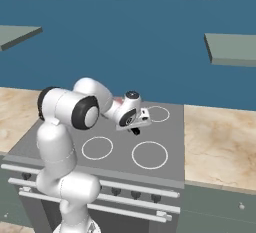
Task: Pick up the pan with the steak in it and place it on the dining table. Then place the steak on the plate.
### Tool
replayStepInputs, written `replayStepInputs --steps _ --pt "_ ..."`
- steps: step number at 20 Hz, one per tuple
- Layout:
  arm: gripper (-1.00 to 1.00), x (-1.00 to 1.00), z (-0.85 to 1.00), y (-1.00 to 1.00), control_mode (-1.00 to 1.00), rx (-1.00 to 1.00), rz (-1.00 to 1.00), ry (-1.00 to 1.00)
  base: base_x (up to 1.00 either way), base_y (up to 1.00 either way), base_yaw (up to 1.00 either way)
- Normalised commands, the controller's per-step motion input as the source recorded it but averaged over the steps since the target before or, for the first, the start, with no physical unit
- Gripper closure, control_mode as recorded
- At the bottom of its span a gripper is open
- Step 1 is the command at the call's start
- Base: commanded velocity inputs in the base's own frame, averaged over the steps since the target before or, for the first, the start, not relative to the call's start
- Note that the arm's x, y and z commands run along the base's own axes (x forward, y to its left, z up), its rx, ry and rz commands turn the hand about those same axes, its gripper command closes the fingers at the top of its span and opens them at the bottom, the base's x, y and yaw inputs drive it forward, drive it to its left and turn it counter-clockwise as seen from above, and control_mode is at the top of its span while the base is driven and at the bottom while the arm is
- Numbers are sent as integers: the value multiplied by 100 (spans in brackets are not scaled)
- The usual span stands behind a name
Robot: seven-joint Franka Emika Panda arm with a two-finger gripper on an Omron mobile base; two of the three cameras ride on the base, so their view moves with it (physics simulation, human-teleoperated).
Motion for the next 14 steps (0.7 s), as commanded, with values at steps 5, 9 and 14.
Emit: replayStepInputs --steps 5,9,14 --pt "100 -26 75 20 -100 5 -1 -1 0 0 0" --pt "100 -63 68 30 -100 3 3 1 0 0 0" --pt "100 -79 47 37 -100 0 13 4 0 0 0"
